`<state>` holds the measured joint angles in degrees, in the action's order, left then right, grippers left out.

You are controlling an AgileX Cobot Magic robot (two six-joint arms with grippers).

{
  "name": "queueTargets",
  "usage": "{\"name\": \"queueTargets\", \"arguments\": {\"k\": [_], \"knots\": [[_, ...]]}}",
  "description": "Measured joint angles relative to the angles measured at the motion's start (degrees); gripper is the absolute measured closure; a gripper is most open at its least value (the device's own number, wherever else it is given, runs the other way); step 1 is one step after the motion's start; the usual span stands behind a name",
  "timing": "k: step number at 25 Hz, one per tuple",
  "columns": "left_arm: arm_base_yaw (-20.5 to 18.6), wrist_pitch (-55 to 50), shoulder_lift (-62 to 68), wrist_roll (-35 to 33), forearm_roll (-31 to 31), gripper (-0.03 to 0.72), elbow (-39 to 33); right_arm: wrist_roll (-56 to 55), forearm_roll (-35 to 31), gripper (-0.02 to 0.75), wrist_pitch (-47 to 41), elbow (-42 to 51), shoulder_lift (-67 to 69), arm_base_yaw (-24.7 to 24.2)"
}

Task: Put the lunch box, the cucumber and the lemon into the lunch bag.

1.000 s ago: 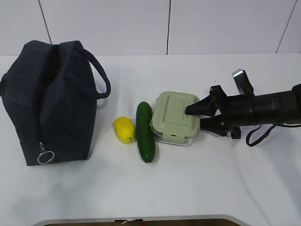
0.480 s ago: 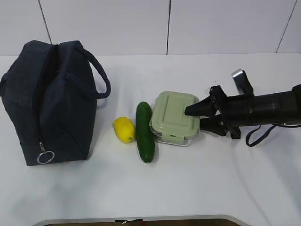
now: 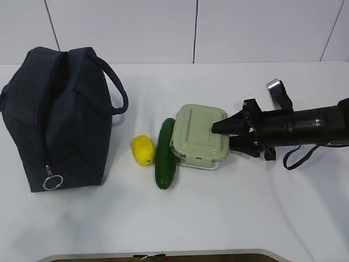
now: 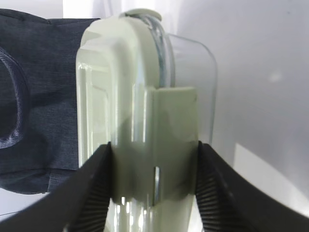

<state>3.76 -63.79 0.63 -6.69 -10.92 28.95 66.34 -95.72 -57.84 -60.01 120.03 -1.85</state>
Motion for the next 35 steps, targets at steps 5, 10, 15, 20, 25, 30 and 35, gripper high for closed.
{"name": "queueTargets", "arguments": {"k": [5, 10, 15, 20, 25, 30, 35], "knots": [[0.0, 0.0, 0.0, 0.0, 0.0, 0.449, 0.0, 0.2, 0.1, 0.349, -1.9, 0.0, 0.0, 0.0], [0.0, 0.0, 0.0, 0.0, 0.0, 0.449, 0.0, 0.4, 1.0, 0.349, -3.6, 0.0, 0.0, 0.0], [0.0, 0.0, 0.0, 0.0, 0.0, 0.449, 0.0, 0.3, 5.3, 0.350, -4.8, -1.8, 0.0, 0.0], [0.0, 0.0, 0.0, 0.0, 0.0, 0.449, 0.0, -1.5, 9.0, 0.350, -5.1, -5.4, -0.9, 0.0], [0.0, 0.0, 0.0, 0.0, 0.0, 0.449, 0.0, -5.6, 12.6, 0.350, -6.2, -9.6, -2.0, 0.0], [0.0, 0.0, 0.0, 0.0, -0.2, 0.449, 0.0, -8.4, 14.5, 0.350, -6.4, -12.2, -2.3, 0.0], [0.0, 0.0, 0.0, 0.7, -2.4, 0.449, 0.0, -11.8, 15.3, 0.350, -6.6, -14.6, -2.5, 0.0]]}}
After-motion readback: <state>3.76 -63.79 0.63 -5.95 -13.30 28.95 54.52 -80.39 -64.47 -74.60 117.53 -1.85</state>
